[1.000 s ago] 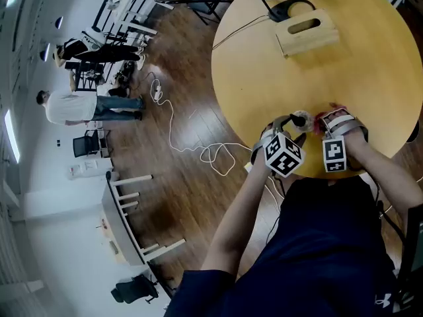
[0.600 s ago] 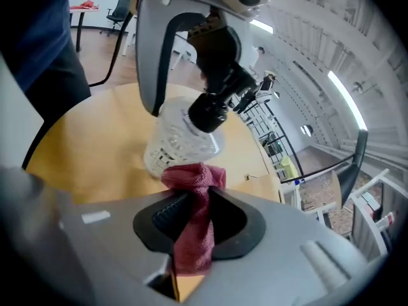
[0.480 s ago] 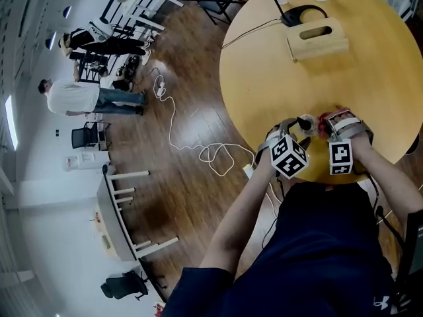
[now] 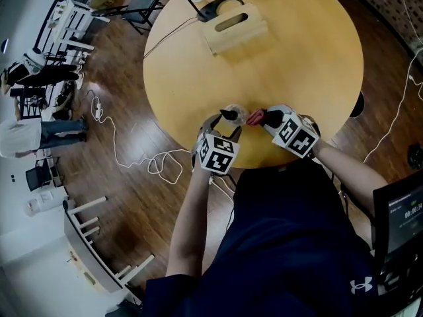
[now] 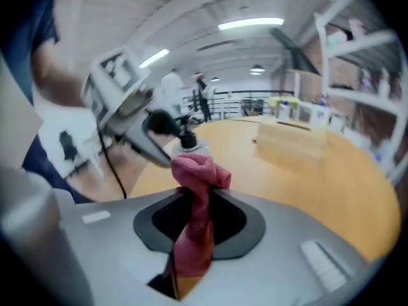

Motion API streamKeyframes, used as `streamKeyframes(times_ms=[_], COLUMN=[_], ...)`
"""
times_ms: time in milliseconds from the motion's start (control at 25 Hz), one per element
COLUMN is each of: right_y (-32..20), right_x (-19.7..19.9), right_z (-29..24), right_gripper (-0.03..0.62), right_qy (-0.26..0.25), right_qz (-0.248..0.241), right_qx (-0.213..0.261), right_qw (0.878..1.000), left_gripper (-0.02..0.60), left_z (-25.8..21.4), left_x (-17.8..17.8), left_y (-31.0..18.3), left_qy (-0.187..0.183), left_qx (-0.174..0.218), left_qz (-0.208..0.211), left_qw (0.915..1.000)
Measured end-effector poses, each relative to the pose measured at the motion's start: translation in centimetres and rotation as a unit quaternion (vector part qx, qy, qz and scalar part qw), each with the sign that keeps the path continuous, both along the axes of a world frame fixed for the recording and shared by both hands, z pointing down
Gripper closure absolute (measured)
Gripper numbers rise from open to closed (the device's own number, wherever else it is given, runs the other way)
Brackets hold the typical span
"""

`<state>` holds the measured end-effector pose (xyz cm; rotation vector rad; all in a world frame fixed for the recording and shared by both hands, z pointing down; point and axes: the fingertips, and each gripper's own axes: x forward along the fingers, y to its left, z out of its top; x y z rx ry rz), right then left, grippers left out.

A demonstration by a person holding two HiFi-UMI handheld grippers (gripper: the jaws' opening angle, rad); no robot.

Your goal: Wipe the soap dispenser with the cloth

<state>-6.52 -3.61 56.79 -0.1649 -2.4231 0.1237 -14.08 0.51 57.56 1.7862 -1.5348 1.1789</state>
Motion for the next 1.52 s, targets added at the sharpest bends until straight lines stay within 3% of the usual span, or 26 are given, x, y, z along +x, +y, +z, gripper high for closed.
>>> streamKeyframes(times_ms=[80, 120, 240, 320, 400, 480, 640, 720, 840, 960, 1160, 1240, 1320, 1440, 1520], right_y=[-2.7, -4.0, -6.8, -7.1, -6.6, -5.9, -4.8, -4.6, -4.3, -3.7, -2.7, -2.2, -2.4, -3.2, -1.5], right_x=[2.1, 3.0, 5.4, 6.1, 6.4, 6.6, 6.5, 6.7, 7.2, 7.5, 5.8, 3.8, 1.3, -1.7, -2.8], right_z=[-0.5, -0.7, -0.2, 0.3, 0.6, 0.9, 1.0, 1.1, 1.3, 1.2, -1.0, -3.8, -7.1, -9.9, -9.7], right_gripper=[0.510, 0.510, 0.510, 0.510, 0.510, 0.510, 0.510, 0.510, 0.510, 0.510, 0.510, 0.510, 0.510, 0.510, 0.510], right_qy=[-0.021, -0.027, -0.013, -0.003, 0.000, 0.001, 0.005, 0.008, 0.015, 0.017, 0.004, -0.020, -0.058, -0.094, -0.095], right_qz=[0.099, 0.135, 0.193, 0.204, 0.208, 0.210, 0.212, 0.218, 0.228, 0.222, 0.157, 0.116, 0.085, 0.073, 0.033], right_qx=[-0.111, -0.139, -0.148, -0.151, -0.158, -0.165, -0.163, -0.156, -0.148, -0.139, -0.071, -0.011, 0.061, 0.119, 0.131], right_qw=[0.989, 0.981, 0.970, 0.967, 0.965, 0.964, 0.963, 0.963, 0.962, 0.965, 0.985, 0.993, 0.993, 0.986, 0.986], left_gripper=[0.298, 0.298, 0.298, 0.284, 0.198, 0.158, 0.169, 0.210, 0.212, 0.216, 0.218, 0.218, 0.218, 0.218, 0.218], left_z=[-0.1, -0.6, -2.3, -2.6, -1.6, 0.3, 3.5, 4.1, 4.2, 3.3, -5.8, -10.4, -14.6, -18.8, -20.3], left_x=[0.4, 0.5, 0.4, 0.2, 0.9, 1.1, 0.7, 0.8, 0.6, 0.5, 1.0, 1.4, 2.4, 3.1, 2.8], left_y=[0.5, 0.7, 1.2, 0.7, -0.4, -1.6, -3.2, -3.9, -4.4, -4.1, -5.0, -5.1, -4.9, -4.7, -4.6], left_qy=[0.040, 0.058, 0.063, 0.035, 0.027, 0.030, 0.040, 0.038, 0.043, 0.069, 0.169, 0.202, 0.243, 0.306, 0.359], left_qx=[0.021, 0.033, 0.064, 0.068, 0.050, 0.033, 0.032, 0.053, 0.088, 0.090, 0.151, 0.179, 0.199, 0.220, 0.229], left_qz=[-0.066, -0.097, -0.148, -0.137, -0.107, -0.095, -0.091, -0.070, -0.046, -0.052, -0.071, -0.060, -0.044, -0.054, -0.093], left_qw=[0.9968, 0.9930, 0.9848, 0.9876, 0.9926, 0.9945, 0.9945, 0.9954, 0.9941, 0.9922, 0.9714, 0.9609, 0.9484, 0.9245, 0.8998])
